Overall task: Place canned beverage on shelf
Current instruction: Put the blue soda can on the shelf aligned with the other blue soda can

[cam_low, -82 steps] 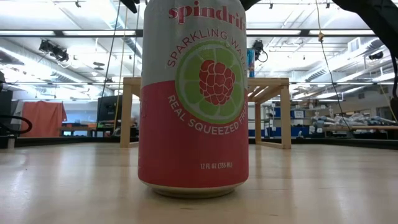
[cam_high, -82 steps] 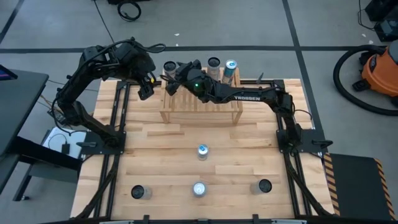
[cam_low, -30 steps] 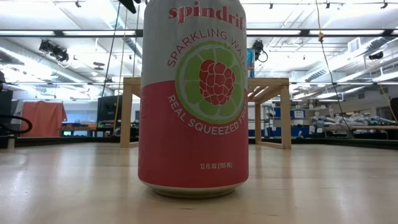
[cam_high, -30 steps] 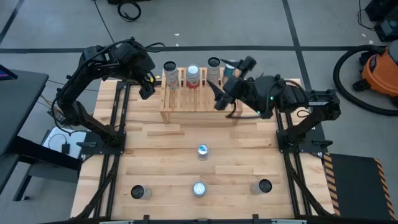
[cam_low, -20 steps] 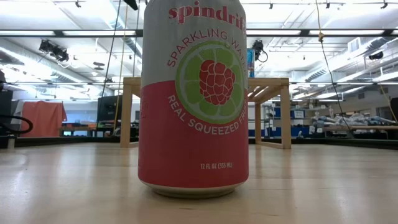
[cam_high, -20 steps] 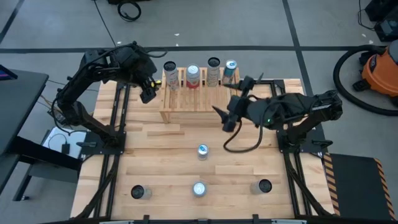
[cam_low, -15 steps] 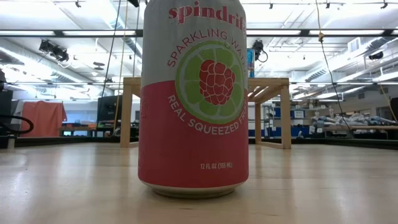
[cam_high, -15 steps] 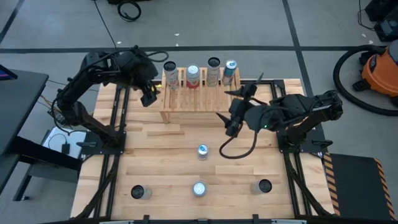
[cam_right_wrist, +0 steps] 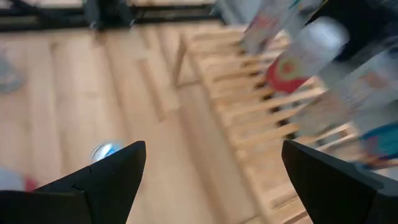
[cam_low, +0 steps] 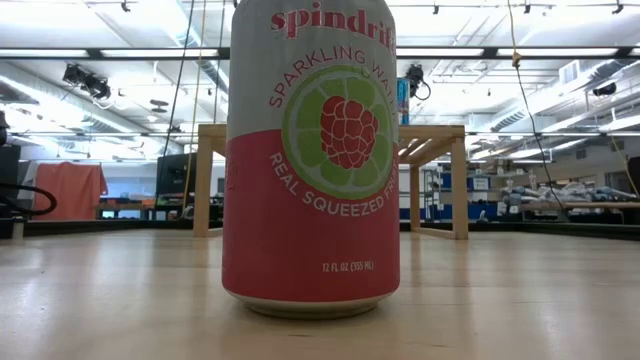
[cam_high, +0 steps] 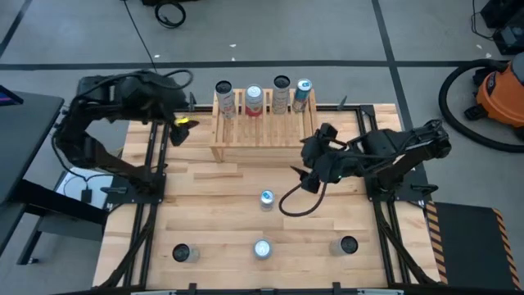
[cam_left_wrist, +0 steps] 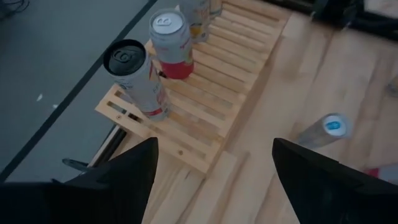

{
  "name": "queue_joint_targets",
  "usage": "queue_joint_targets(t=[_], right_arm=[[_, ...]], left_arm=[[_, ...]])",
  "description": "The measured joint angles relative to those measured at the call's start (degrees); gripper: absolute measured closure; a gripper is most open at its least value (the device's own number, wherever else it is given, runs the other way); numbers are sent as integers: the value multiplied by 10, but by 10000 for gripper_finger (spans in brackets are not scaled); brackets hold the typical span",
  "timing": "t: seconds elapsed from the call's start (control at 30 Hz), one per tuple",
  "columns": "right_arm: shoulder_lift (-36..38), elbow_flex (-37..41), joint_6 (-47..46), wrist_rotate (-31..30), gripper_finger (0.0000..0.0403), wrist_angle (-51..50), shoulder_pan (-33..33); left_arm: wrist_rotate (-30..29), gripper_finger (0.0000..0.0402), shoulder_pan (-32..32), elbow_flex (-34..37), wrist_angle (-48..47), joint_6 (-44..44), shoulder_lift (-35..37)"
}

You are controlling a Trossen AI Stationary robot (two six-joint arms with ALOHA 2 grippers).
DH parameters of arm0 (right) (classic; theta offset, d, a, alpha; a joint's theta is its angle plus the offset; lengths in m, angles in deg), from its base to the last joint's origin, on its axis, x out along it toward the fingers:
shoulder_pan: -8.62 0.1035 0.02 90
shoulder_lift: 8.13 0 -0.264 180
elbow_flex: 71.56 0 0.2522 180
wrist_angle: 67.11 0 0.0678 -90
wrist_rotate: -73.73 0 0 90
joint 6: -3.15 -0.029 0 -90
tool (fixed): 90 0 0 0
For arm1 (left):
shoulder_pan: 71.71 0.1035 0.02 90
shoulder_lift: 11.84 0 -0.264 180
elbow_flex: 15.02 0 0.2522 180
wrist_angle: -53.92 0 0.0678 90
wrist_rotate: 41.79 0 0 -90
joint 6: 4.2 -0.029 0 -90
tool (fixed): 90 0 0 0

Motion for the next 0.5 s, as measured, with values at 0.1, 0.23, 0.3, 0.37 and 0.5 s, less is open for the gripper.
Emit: queue_joint_targets(t=[0.1, 0.23, 0.3, 0.37, 0.5], right_arm=[[0, 35, -16, 54, 16, 24, -3], [0, 88, -18, 99, 16, 124, -3], [0, 111, -17, 121, 16, 164, -3], [0, 135, -21, 127, 16, 203, -3], [0, 187, -24, 134, 16, 263, -2]], left_arm=[[-1, 84, -11, 0, 0, 5, 19], [-1, 84, -15, 0, 0, 4, 36], [-1, 84, -15, 0, 0, 4, 41], [-1, 84, -15, 0, 0, 4, 43], [-1, 84, -15, 0, 0, 3, 42]])
